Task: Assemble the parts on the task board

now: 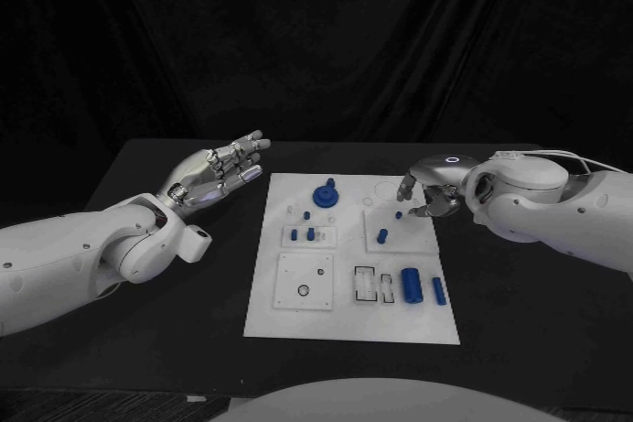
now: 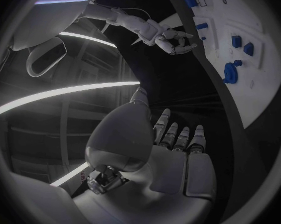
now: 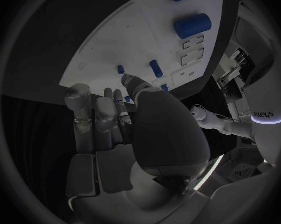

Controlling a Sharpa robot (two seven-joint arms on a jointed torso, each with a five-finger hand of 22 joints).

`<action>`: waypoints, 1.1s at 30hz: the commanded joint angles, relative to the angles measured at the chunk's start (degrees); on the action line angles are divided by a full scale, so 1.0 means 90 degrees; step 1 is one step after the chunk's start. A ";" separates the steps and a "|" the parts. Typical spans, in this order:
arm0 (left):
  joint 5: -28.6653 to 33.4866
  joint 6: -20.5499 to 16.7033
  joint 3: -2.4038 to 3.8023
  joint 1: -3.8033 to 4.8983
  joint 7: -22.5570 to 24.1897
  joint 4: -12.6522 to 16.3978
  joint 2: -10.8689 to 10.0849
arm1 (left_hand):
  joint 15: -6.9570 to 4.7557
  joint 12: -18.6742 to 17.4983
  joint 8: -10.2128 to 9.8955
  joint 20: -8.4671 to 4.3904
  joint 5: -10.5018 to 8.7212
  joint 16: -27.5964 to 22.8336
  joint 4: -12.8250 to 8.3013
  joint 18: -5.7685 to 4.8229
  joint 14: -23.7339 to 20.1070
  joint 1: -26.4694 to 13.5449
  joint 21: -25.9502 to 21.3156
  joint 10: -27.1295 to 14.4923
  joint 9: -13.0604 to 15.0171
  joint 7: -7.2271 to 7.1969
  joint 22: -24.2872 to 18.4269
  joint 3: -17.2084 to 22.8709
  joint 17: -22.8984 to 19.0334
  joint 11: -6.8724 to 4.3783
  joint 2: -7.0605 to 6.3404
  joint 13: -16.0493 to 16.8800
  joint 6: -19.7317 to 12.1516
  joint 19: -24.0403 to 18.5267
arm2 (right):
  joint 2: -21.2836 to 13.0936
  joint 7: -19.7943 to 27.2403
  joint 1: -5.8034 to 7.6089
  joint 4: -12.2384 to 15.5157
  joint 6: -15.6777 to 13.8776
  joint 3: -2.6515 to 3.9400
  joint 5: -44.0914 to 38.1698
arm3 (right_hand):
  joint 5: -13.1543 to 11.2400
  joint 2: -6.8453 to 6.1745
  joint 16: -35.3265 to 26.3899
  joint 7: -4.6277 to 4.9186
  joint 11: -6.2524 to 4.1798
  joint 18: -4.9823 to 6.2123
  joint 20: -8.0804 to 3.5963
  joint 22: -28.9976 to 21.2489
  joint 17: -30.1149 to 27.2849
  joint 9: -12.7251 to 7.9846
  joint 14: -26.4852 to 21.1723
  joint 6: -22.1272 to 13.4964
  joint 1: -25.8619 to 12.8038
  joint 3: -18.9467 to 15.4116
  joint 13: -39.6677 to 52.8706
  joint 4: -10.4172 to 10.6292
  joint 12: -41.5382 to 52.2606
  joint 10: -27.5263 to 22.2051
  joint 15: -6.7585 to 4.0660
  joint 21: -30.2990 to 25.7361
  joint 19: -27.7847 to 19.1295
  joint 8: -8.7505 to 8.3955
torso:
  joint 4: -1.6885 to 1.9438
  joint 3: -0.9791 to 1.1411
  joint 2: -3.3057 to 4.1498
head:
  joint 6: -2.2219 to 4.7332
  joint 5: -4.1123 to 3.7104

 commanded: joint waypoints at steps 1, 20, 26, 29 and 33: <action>0.0293 0.0190 0.0006 -0.0003 0.0782 0.0052 -0.0001 | 0.0047 0.0003 -0.0009 0.0016 0.0053 -0.0023 -0.0004 -0.0029 0.0022 0.0060 -0.0023 -0.0028 -0.0004 0.0008 -0.0057 -0.0030 -0.0005 -0.0008 0.0037 -0.0003 0.0076 -0.0018 | 0.0079 -0.0161 -0.0083 -0.0106 0.0336 0.0003 -0.0263 | 0.0094 0.0030 0.0028 0.0012 0.0011 0.0121 0.0022 0.0655 0.0010 -0.0035 -0.0008 -0.0043 -0.0023 -0.0006 -0.0059 -0.0020 -0.0040 0.0073 0.0008 0.0027 0.0031 -0.0040 | 0.0090 -0.0079 0.0035 | 0.0009 -0.0051; 0.0302 0.0311 0.0006 -0.0057 0.0673 0.0022 0.0058 | 0.0053 -0.0224 -0.0159 0.0153 0.0153 -0.0023 -0.0004 0.0086 0.0022 0.0205 -0.0018 -0.0140 -0.0367 -0.0570 -0.0086 -0.0212 -0.0005 0.0013 0.0246 -0.0040 -0.1469 -0.0009 | 0.0319 0.0073 -0.0288 -0.0447 0.0165 0.0003 -0.0285 | 0.0274 0.0104 0.0105 0.0123 0.0067 0.0094 0.0059 0.0693 0.0010 -0.0160 0.0093 0.0299 -0.0051 0.0100 -0.0495 -0.0053 -0.0186 0.0849 0.0061 0.0173 0.0171 0.0012 | 0.0110 -0.0106 0.0012 | -0.0016 -0.0102; 0.0302 0.0370 0.0006 -0.0068 0.0632 0.0014 0.0067 | 0.0112 -0.0223 -0.0123 0.0304 0.0239 -0.0023 -0.0012 0.0155 0.0022 0.0304 -0.0013 -0.0138 -0.0338 -0.0281 -0.0065 -0.0237 -0.0005 0.0005 0.0308 -0.0038 -0.1226 -0.0003 | 0.0334 0.0100 -0.0325 -0.0521 0.0150 0.0003 -0.0285 | 0.0489 0.0140 0.0044 0.0092 0.0032 0.0105 0.0064 0.0681 -0.0097 -0.0132 0.0071 0.0548 0.0008 0.0200 -0.0644 -0.0119 -0.0270 0.1135 0.0067 0.0116 0.0161 0.0099 | 0.0125 -0.0087 0.0004 | -0.0032 -0.0137; 0.0302 0.0380 0.0006 -0.0071 0.0621 0.0011 0.0078 | 0.0112 -0.0196 -0.0101 0.0336 0.0282 -0.0023 -0.0011 0.0177 0.0022 0.0340 -0.0011 -0.0128 -0.0322 -0.0163 -0.0054 -0.0246 -0.0005 0.0002 0.0323 -0.0033 -0.1077 -0.0001 | 0.0348 0.0139 -0.0367 -0.0563 0.0105 0.0003 -0.0285 | 0.0485 0.0148 -0.0151 0.0084 0.0026 0.0147 0.0067 0.0620 -0.0366 -0.0126 -0.0033 0.0600 0.0009 0.0219 -0.0695 -0.0133 -0.0311 0.1207 0.0068 -0.0136 0.0064 0.0111 | 0.0134 -0.0085 0.0002 | -0.0028 -0.0147; 0.0301 0.0393 0.0006 -0.0074 0.0604 -0.0006 0.0091 | 0.0118 -0.0169 -0.0094 0.0369 0.0308 -0.0023 -0.0011 0.0191 0.0022 0.0361 -0.0008 -0.0115 -0.0316 -0.0115 -0.0035 -0.0255 -0.0005 0.0043 0.0331 -0.0029 -0.1010 0.0002 | 0.0387 0.0211 -0.0432 -0.0620 -0.0006 0.0003 -0.0285 | 0.0422 0.0199 -0.0244 0.0038 -0.0020 0.0153 0.0055 0.0606 -0.0457 -0.0075 -0.0034 0.0799 0.0028 0.0239 -0.0788 -0.0179 -0.0361 0.1445 0.0047 -0.0186 0.0057 0.0191 | 0.0151 -0.0082 -0.0001 | -0.0039 -0.0142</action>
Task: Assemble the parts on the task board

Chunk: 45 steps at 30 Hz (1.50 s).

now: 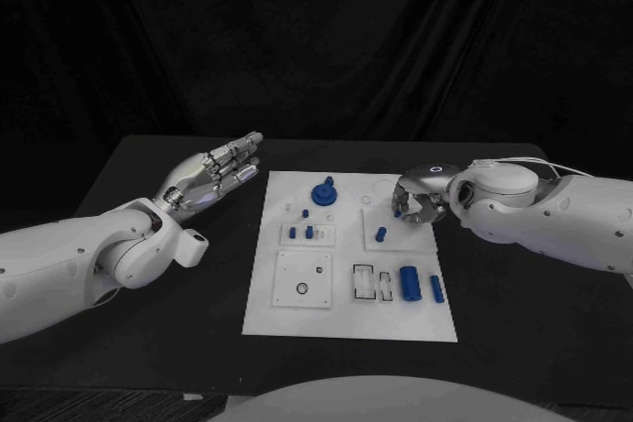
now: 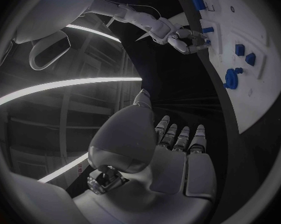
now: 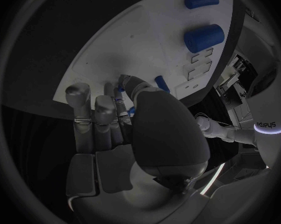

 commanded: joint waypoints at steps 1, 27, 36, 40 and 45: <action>0.0063 0.0115 0.0006 -0.0009 0.0544 -0.0009 0.0017 | 0.0052 0.0034 0.0030 0.0061 0.0030 -0.0023 0.0005 0.0084 -0.0003 0.0052 -0.0008 0.0002 0.0009 0.0023 0.0015 -0.0046 -0.0010 0.0050 0.0015 0.0005 0.0052 0.0001 | 0.0029 0.0113 -0.0072 -0.0043 -0.0177 -0.0012 -0.0062 | -0.0091 0.0075 0.0036 -0.0024 -0.0022 0.0045 -0.0002 0.0613 0.0060 0.0029 0.0059 0.0086 -0.0028 0.0023 -0.0054 -0.0008 -0.0049 0.0124 -0.0008 0.0118 0.0049 0.0040 | 0.0025 0.0008 -0.0003 | -0.0009 -0.0002; 0.0063 0.0214 0.0006 -0.0056 0.0372 -0.0169 0.0119 | 0.0198 0.0036 0.0021 0.0256 0.0371 -0.0023 -0.0050 0.0107 -0.0003 0.0355 0.0003 0.0005 0.0006 0.0171 0.0063 -0.0014 -0.0010 0.0185 0.0068 0.0004 0.0044 0.0020 | 0.0196 0.0239 -0.0224 -0.0272 -0.0530 -0.0012 0.0097 | -0.0335 0.0248 -0.0053 -0.0035 -0.0092 0.0025 -0.0029 0.0645 -0.0026 0.0145 0.0216 0.0483 0.0237 0.0014 -0.0420 -0.0281 -0.0391 0.0836 -0.0019 0.0162 0.0215 0.0081 | 0.0017 0.0010 -0.0014 | 0.0018 0.0029; 0.0063 0.0242 0.0006 -0.0064 0.0325 -0.0201 0.0140 | 0.0252 0.0077 0.0041 0.0309 0.0536 -0.0023 -0.0077 0.0113 -0.0003 0.0507 0.0016 0.0024 0.0021 0.0290 0.0128 0.0003 -0.0010 0.0244 0.0058 0.0011 0.0173 0.0038 | 0.0138 0.0336 -0.0226 -0.0216 -0.0856 -0.0012 0.0103 | -0.0324 0.0286 -0.0106 -0.0039 -0.0103 0.0025 -0.0038 0.0652 -0.0084 0.0167 0.0203 0.0562 0.0309 0.0012 -0.0446 -0.0371 -0.0418 0.0931 -0.0027 0.0155 0.0212 0.0097 | 0.0016 0.0012 -0.0018 | 0.0034 0.0059; 0.0063 0.0248 0.0005 -0.0065 0.0298 -0.0213 0.0144 | 0.0261 0.0094 0.0041 0.0318 0.0577 -0.0023 -0.0087 0.0114 -0.0003 0.0547 0.0020 0.0032 0.0022 0.0310 0.0146 0.0010 -0.0010 0.0271 0.0060 0.0014 0.0183 0.0044 | 0.0068 0.0448 -0.0222 -0.0122 -0.1181 -0.0011 0.0104 | -0.0330 0.0292 -0.0080 -0.0056 -0.0121 0.0015 -0.0046 0.0668 -0.0043 0.0183 0.0229 0.0620 0.0294 -0.0016 -0.0453 -0.0377 -0.0421 0.0989 -0.0039 0.0224 0.0239 0.0116 | 0.0016 0.0013 -0.0020 | 0.0051 0.0086; 0.0063 0.0249 0.0005 -0.0066 0.0268 -0.0228 0.0152 | 0.0268 0.0116 0.0043 0.0327 0.0623 -0.0023 -0.0097 0.0115 -0.0003 0.0593 0.0024 0.0044 0.0024 0.0343 0.0160 0.0018 -0.0010 0.0315 0.0065 0.0017 0.0204 0.0051 | -0.0032 0.0521 -0.0167 0.0017 -0.1526 -0.0010 0.0105 | -0.0334 0.0301 -0.0075 -0.0075 -0.0138 0.0011 -0.0054 0.0674 -0.0035 0.0196 0.0245 0.0668 0.0278 -0.0038 -0.0461 -0.0375 -0.0427 0.1036 -0.0052 0.0253 0.0253 0.0131 | 0.0009 0.0014 -0.0024 | 0.0054 0.0122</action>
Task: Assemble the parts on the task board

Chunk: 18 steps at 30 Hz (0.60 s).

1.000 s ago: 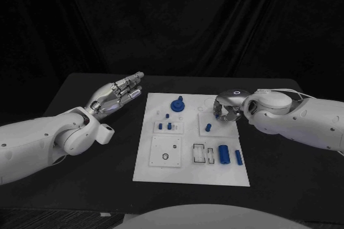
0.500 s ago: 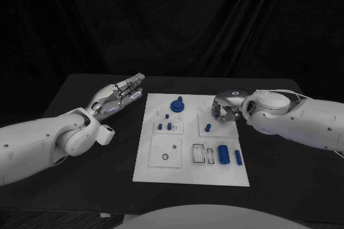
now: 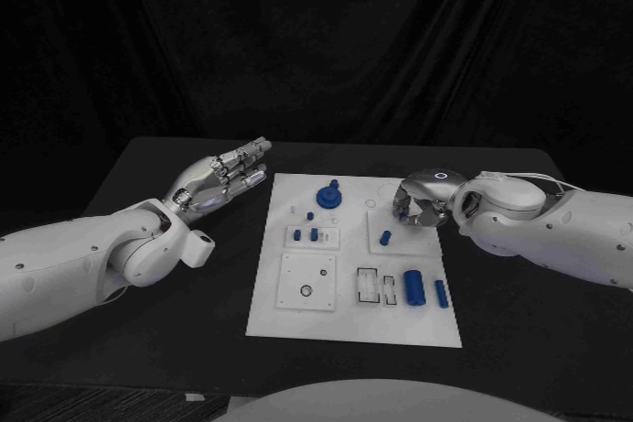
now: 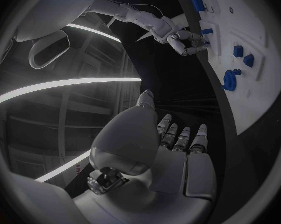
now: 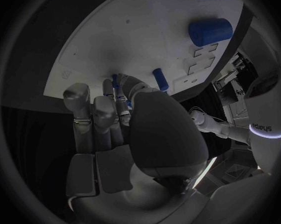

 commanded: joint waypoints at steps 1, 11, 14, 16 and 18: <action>0.0050 0.0077 0.0006 -0.0009 0.0253 -0.0003 0.0020 | 0.0042 0.0040 0.0044 0.0044 0.0060 -0.0023 -0.0047 0.0116 -0.0003 0.0081 0.0023 0.0005 0.0007 0.0054 0.0012 0.0001 -0.0009 0.0054 0.0017 0.0008 0.0005 -0.0006 | -0.0060 0.0153 0.0063 0.0126 -0.0624 0.0005 -0.0001 | 0.0013 0.0021 -0.0009 -0.0011 -0.0074 0.0013 -0.0020 0.0678 0.0004 0.0012 0.0009 0.0060 0.0007 -0.0029 -0.0001 -0.0031 0.0011 0.0138 -0.0033 0.0048 0.0037 0.0041 | -0.0005 0.0000 -0.0002 | 0.0001 0.0022; 0.0050 0.0075 0.0006 -0.0009 0.0201 -0.0028 0.0032 | 0.0049 0.0063 0.0047 0.0052 0.0105 -0.0023 -0.0064 0.0117 -0.0003 0.0128 0.0028 0.0017 0.0010 0.0092 0.0034 0.0010 -0.0009 0.0093 0.0022 0.0012 0.0031 0.0002 | -0.0289 0.0087 0.0372 0.0503 -0.0792 0.0005 -0.0001 | -0.0005 0.0015 -0.0058 -0.0012 -0.0074 0.0017 -0.0028 0.0670 -0.0058 0.0010 -0.0003 0.0047 -0.0010 -0.0049 -0.0022 -0.0025 -0.0025 0.0139 -0.0037 0.0018 0.0028 0.0021 | 0.0005 0.0003 0.0004 | 0.0021 0.0093; 0.0050 0.0076 0.0006 -0.0009 0.0186 -0.0034 0.0035 | 0.0050 0.0071 0.0049 0.0055 0.0108 -0.0023 -0.0066 0.0117 -0.0003 0.0138 0.0028 0.0021 0.0011 0.0108 0.0034 0.0012 -0.0009 0.0108 0.0025 0.0013 0.0041 0.0004 | -0.0374 0.0046 0.0484 0.0678 -0.0779 0.0004 -0.0001 | -0.0007 0.0015 -0.0058 -0.0012 -0.0073 0.0016 -0.0028 0.0671 -0.0057 0.0009 -0.0003 0.0043 -0.0012 -0.0050 -0.0024 -0.0024 -0.0029 0.0138 -0.0037 0.0021 0.0029 0.0018 | 0.0007 0.0004 0.0005 | 0.0016 0.0128; 0.0050 0.0074 0.0006 -0.0009 0.0178 -0.0037 0.0038 | 0.0048 0.0070 0.0049 0.0056 0.0109 -0.0023 -0.0067 0.0117 -0.0003 0.0143 0.0029 0.0021 0.0012 0.0118 0.0039 0.0013 -0.0009 0.0114 0.0028 0.0013 0.0045 0.0005 | -0.0425 0.0022 0.0532 0.0795 -0.0758 0.0004 0.0004 | -0.0016 0.0014 -0.0081 -0.0010 -0.0070 0.0019 -0.0028 0.0666 -0.0087 0.0006 -0.0012 0.0034 -0.0017 -0.0054 -0.0030 -0.0021 -0.0041 0.0133 -0.0035 0.0001 0.0022 0.0008 | 0.0008 0.0007 0.0009 | 0.0011 0.0141; 0.0050 0.0071 0.0006 -0.0009 0.0168 -0.0041 0.0044 | 0.0047 0.0074 0.0051 0.0056 0.0109 -0.0023 -0.0067 0.0118 -0.0003 0.0147 0.0029 0.0023 0.0013 0.0128 0.0038 0.0015 -0.0009 0.0119 0.0031 0.0014 0.0051 0.0006 | -0.0484 0.0010 0.0575 0.0983 -0.0703 0.0004 0.0071 | -0.0026 0.0016 -0.0108 -0.0008 -0.0068 0.0021 -0.0028 0.0661 -0.0121 0.0004 -0.0023 0.0027 -0.0020 -0.0057 -0.0036 -0.0019 -0.0052 0.0129 -0.0034 -0.0021 0.0013 0.0000 | 0.0004 0.0008 0.0008 | 0.0006 0.0147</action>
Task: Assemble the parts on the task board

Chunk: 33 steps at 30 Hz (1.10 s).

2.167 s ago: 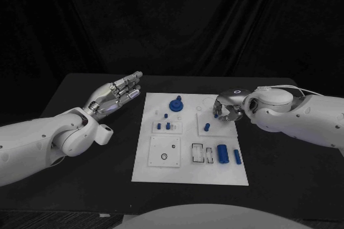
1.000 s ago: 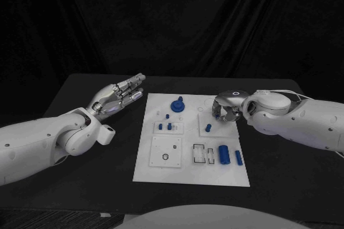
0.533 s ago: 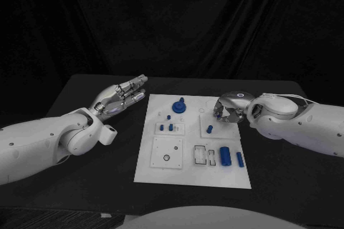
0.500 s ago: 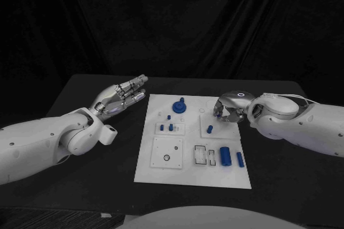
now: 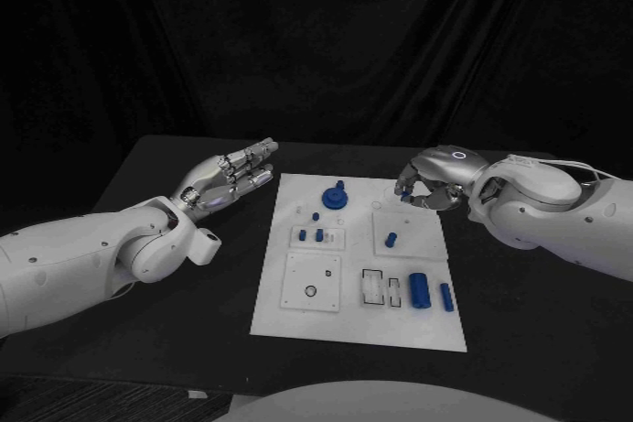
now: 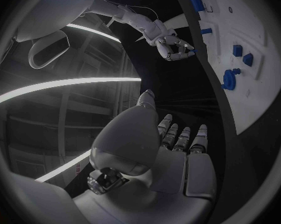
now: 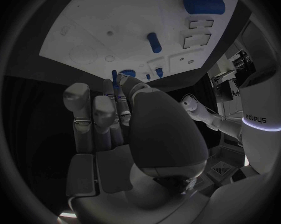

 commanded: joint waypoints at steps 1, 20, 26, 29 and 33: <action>0.0047 0.0054 0.0006 -0.0008 0.0162 0.0002 0.0021 | 0.0047 0.0023 0.0026 0.0057 0.0042 -0.0023 -0.0049 0.0118 -0.0003 0.0071 0.0029 0.0005 0.0007 0.0036 0.0010 -0.0004 -0.0006 0.0056 0.0007 0.0008 0.0006 0.0006 | -0.0062 -0.0072 0.0043 0.0251 -0.0077 0.0001 0.0099 | -0.0031 0.0015 -0.0060 0.0015 -0.0074 0.0021 -0.0027 0.0661 -0.0041 -0.0010 -0.0029 0.0000 -0.0021 -0.0041 -0.0003 -0.0002 -0.0031 0.0090 -0.0032 -0.0048 0.0011 -0.0030 | -0.0001 0.0003 0.0002 | -0.0016 0.0012; 0.0047 0.0070 0.0005 -0.0096 0.0160 -0.0056 0.0105 | 0.0001 0.0068 0.0060 0.0050 0.0053 -0.0023 -0.0056 0.0117 -0.0003 0.0149 0.0028 0.0025 0.0028 0.0140 -0.0003 0.0024 -0.0006 0.0120 0.0057 0.0014 0.0179 0.0011 | 0.0495 0.0414 -0.0564 0.1070 -0.0026 -0.0001 -0.0261 | 0.0030 0.0006 0.0042 0.0034 -0.0063 0.0002 -0.0026 0.0688 0.0119 -0.0037 0.0036 -0.0047 0.0052 -0.0032 -0.0034 -0.0064 -0.0091 0.0104 -0.0026 0.0053 0.0047 -0.0102 | -0.0002 0.0014 0.0005 | -0.0144 0.0190; 0.0047 0.0083 0.0005 -0.0114 0.0153 -0.0080 0.0131 | 0.0000 0.0069 0.0062 0.0049 0.0054 -0.0023 -0.0055 0.0117 -0.0003 0.0153 0.0027 0.0026 0.0028 0.0141 -0.0009 0.0026 -0.0006 0.0123 0.0061 0.0014 0.0185 0.0010 | 0.0846 0.0419 -0.0750 0.0880 0.0023 -0.0001 -0.0289 | 0.0032 -0.0009 0.0103 0.0036 -0.0062 -0.0006 -0.0027 0.0701 0.0200 -0.0042 0.0067 -0.0054 0.0051 -0.0041 -0.0036 -0.0071 -0.0097 0.0106 -0.0027 0.0108 0.0069 -0.0113 | 0.0002 0.0014 0.0004 | -0.0174 0.0203; 0.0047 0.0089 0.0005 -0.0119 0.0152 -0.0094 0.0151 | 0.0000 0.0069 0.0062 0.0049 0.0054 -0.0023 -0.0055 0.0117 -0.0003 0.0153 0.0027 0.0026 0.0028 0.0142 -0.0009 0.0026 -0.0006 0.0123 0.0061 0.0014 0.0186 0.0010 | 0.1027 0.0422 -0.0816 0.0756 0.0053 -0.0001 -0.0294 | 0.0033 -0.0013 0.0153 0.0037 -0.0062 -0.0015 -0.0028 0.0714 0.0266 -0.0046 0.0095 -0.0059 0.0051 -0.0045 -0.0038 -0.0074 -0.0102 0.0107 -0.0028 0.0165 0.0092 -0.0121 | 0.0002 0.0015 0.0003 | -0.0182 0.0201; 0.0047 0.0099 0.0005 -0.0123 0.0150 -0.0103 0.0169 | -0.0004 0.0070 0.0069 0.0047 0.0057 -0.0023 -0.0055 0.0117 -0.0003 0.0168 0.0028 0.0026 0.0031 0.0158 -0.0004 0.0035 -0.0006 0.0131 0.0076 0.0014 0.0211 0.0012 | 0.1177 0.0400 -0.0879 0.0655 0.0087 -0.0001 -0.0296 | 0.0033 -0.0020 0.0181 0.0038 -0.0062 -0.0019 -0.0029 0.0721 0.0296 -0.0052 0.0116 -0.0066 0.0058 -0.0047 -0.0041 -0.0085 -0.0110 0.0107 -0.0029 0.0195 0.0107 -0.0134 | 0.0012 0.0014 -0.0003 | -0.0188 0.0191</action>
